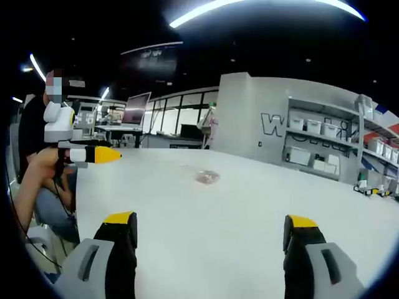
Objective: Open the resealable bag by pulling the two sides of the seal apart until the entire bag opening is separated and visibly accessible.
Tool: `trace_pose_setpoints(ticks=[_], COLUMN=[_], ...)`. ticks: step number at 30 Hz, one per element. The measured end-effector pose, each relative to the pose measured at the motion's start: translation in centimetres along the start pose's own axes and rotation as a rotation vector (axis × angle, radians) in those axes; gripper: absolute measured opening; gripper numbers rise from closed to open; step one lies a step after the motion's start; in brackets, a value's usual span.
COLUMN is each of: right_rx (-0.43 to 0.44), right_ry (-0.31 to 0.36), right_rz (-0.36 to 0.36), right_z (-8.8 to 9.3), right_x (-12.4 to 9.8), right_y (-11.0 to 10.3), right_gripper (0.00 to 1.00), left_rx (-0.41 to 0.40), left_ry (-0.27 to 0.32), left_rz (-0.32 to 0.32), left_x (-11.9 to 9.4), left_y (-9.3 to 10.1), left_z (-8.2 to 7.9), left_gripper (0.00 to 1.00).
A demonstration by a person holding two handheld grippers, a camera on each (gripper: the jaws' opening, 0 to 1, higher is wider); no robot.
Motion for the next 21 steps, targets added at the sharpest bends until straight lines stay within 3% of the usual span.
trace_pose_setpoints(ticks=[21], right_rx=[0.000], right_ry=[-0.011], right_rz=[0.007], right_z=[0.44], right_x=[0.01], right_y=[0.13], right_gripper=[0.99], left_rx=[-0.022], left_ry=[0.027], left_rz=[-0.014], left_x=[-0.16], left_y=[-0.42], left_z=[0.06], left_gripper=[0.99])
Point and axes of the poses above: the point that each gripper's makers call its tool centre point, and the gripper's own axes: x roughly forward along the fingers, y roughly to its right, z roughly out of its underside, the point moved 5 cm from there along -x, roughly backward along the fingers, and after that the axes turned 2 degrees about z, right-handed, at the moved point
